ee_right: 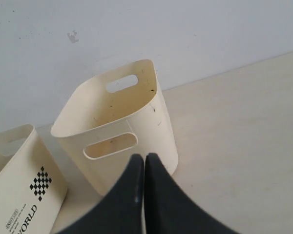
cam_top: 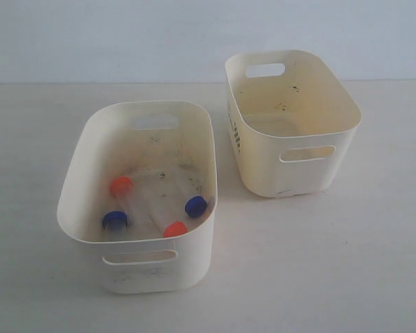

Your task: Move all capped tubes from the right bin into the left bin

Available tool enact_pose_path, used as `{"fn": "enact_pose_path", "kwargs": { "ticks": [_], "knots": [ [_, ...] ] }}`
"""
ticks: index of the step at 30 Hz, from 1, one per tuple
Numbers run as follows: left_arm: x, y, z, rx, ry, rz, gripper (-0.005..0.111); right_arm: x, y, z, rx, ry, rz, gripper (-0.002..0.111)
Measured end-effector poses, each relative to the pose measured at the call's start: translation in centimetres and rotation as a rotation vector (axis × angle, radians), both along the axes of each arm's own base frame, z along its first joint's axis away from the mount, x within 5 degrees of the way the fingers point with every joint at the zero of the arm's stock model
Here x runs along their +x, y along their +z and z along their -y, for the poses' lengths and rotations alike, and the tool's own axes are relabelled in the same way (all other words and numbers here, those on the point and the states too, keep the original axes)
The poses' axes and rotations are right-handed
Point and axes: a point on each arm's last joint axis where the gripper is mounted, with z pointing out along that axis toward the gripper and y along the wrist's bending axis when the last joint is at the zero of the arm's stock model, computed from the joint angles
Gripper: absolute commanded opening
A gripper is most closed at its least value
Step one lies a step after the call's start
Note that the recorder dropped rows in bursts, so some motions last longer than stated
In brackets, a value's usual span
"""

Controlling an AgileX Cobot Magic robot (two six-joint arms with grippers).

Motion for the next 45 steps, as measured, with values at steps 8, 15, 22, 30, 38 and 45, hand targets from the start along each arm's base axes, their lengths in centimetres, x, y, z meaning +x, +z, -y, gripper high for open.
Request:
{"fn": "enact_pose_path", "kwargs": {
  "ticks": [8, 15, 22, 30, 38, 45],
  "knots": [
    [0.0, 0.0, 0.0, 0.000, 0.000, 0.000, 0.004, 0.0, -0.2, 0.3, -0.121, -0.015, -0.011, 0.000],
    [0.0, 0.0, 0.0, 0.000, 0.000, 0.000, 0.004, -0.2, -1.3, 0.4, -0.164, -0.021, -0.137, 0.000],
    [0.0, 0.0, 0.0, 0.000, 0.000, 0.000, 0.004, -0.2, -1.5, 0.5, -0.181, -0.026, -0.156, 0.000],
    [0.0, 0.0, 0.0, 0.000, 0.000, 0.000, 0.004, -0.3, -1.5, 0.5, -0.148, -0.034, -0.161, 0.000],
    [0.0, 0.0, 0.0, 0.000, 0.000, 0.000, 0.004, -0.3, -1.5, 0.5, -0.140, -0.035, -0.161, 0.000],
    [0.0, 0.0, 0.0, 0.000, 0.000, 0.000, 0.004, -0.3, -1.5, 0.5, -0.140, -0.035, -0.161, 0.000]
  ]
}}
